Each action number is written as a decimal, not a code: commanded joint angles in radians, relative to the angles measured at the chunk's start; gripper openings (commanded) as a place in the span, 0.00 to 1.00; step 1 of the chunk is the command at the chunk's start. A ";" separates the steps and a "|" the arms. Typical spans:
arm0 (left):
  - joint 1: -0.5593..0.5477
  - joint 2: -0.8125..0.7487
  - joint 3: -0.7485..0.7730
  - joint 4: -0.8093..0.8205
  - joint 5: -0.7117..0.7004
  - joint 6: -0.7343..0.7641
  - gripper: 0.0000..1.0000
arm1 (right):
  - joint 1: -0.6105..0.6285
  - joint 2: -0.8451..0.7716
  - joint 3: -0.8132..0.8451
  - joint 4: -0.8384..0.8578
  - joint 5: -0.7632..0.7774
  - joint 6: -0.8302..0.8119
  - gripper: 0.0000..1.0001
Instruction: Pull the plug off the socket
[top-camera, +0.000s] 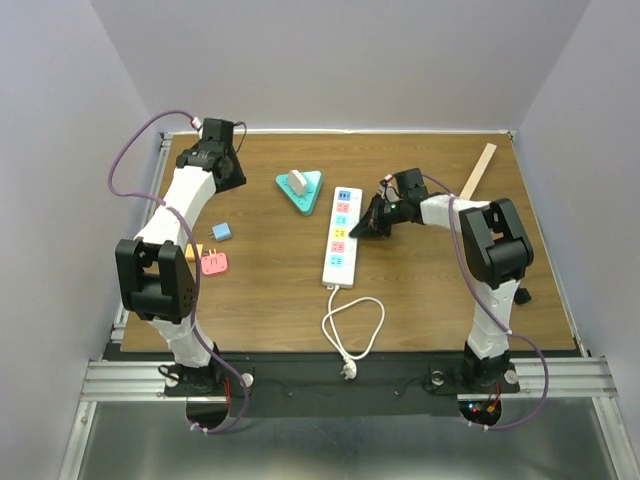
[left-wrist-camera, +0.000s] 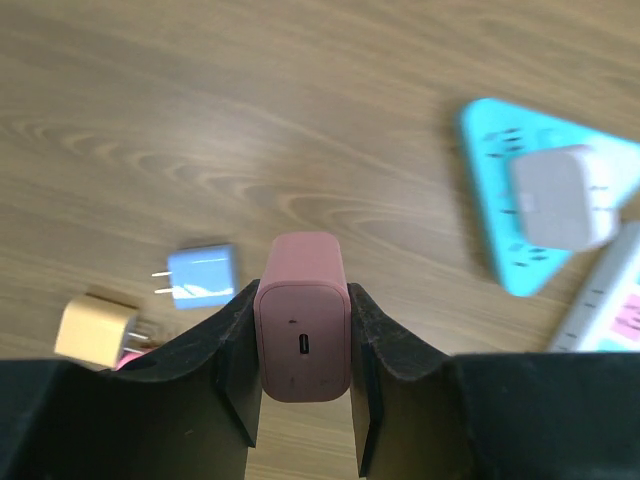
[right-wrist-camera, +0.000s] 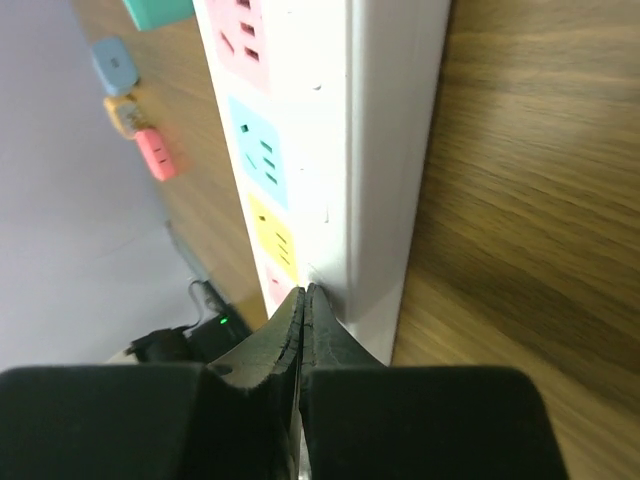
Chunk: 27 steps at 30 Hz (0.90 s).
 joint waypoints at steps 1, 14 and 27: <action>0.052 -0.033 -0.104 0.086 0.019 0.050 0.00 | 0.006 -0.071 0.056 -0.166 0.194 -0.121 0.00; 0.176 0.050 -0.240 0.159 0.028 0.084 0.37 | 0.305 -0.072 0.283 -0.417 0.463 -0.233 0.00; 0.202 0.040 -0.250 0.143 -0.019 0.063 0.77 | 0.445 0.000 0.348 -0.469 0.561 -0.200 0.01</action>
